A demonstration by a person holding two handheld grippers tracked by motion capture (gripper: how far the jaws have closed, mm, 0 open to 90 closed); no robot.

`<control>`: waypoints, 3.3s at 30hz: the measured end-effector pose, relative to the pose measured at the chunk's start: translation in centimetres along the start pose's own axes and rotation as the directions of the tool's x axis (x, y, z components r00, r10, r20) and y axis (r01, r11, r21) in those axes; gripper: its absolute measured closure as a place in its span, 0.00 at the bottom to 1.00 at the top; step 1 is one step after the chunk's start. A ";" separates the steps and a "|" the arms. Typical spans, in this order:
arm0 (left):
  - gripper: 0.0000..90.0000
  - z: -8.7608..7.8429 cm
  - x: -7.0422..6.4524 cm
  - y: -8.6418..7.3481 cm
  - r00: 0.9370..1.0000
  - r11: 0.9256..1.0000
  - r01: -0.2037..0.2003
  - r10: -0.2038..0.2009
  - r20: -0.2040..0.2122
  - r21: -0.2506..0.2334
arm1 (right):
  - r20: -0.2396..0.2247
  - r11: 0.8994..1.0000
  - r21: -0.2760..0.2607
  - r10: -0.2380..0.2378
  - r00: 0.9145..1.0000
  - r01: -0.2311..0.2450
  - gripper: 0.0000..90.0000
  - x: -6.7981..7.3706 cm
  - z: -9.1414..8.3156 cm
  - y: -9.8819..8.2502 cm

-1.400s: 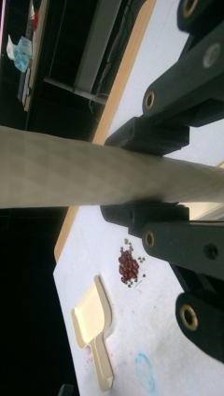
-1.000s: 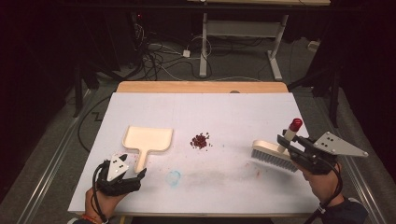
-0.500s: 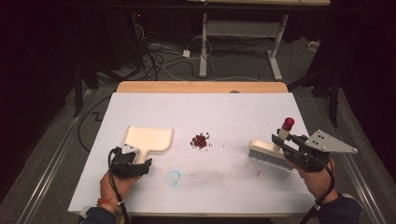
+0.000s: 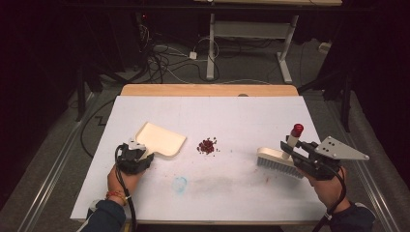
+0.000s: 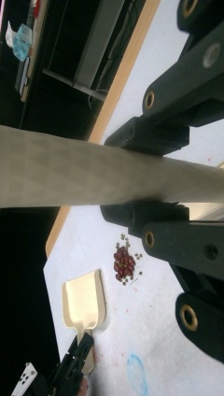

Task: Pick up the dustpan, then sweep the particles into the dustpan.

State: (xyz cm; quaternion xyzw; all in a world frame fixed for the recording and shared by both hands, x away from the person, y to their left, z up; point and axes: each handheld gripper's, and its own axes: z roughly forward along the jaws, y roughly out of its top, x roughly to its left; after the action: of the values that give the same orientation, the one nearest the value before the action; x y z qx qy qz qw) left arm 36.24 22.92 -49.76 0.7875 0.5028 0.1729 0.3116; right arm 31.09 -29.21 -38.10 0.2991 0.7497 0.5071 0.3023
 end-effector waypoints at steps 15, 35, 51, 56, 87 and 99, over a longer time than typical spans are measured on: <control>0.71 -1.8 0.3 1.5 0.998 0.998 -0.061 0.061 0.003 -0.035 | 0.018 0.999 -0.008 0.036 0.999 -0.036 0.78 -0.8 0.7 0.0; 0.71 -6.0 -2.3 0.3 0.969 0.977 -0.215 0.212 0.129 0.008 | 0.045 0.998 -0.007 0.060 0.997 -0.059 0.78 -1.3 1.6 -0.1; 0.71 -5.5 -4.5 -1.5 0.957 0.973 -0.225 0.210 0.198 0.057 | 0.041 0.993 -0.058 0.109 0.993 -0.106 0.78 -2.0 5.9 0.8; 0.71 -5.3 -4.9 -1.4 0.957 0.971 -0.233 0.218 0.191 0.059 | 0.050 0.991 -0.066 0.122 0.991 -0.118 0.78 -1.8 8.1 1.5; 0.71 -3.3 -6.9 -0.6 0.949 0.963 -0.260 0.243 0.200 0.064 | 0.004 0.996 -0.051 0.068 0.998 -0.067 0.77 6.2 19.3 4.0; 0.71 -2.6 -8.2 0.4 0.957 0.970 -0.232 0.215 0.194 0.068 | 0.014 0.996 -0.056 0.067 0.998 -0.067 0.76 10.2 18.9 4.0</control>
State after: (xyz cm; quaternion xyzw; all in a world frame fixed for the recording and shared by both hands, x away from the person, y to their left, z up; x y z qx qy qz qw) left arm 31.46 16.28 -47.17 0.8652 0.3868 0.1102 0.2995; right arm 39.44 -9.32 -41.63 0.3195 0.7224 0.5353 0.2993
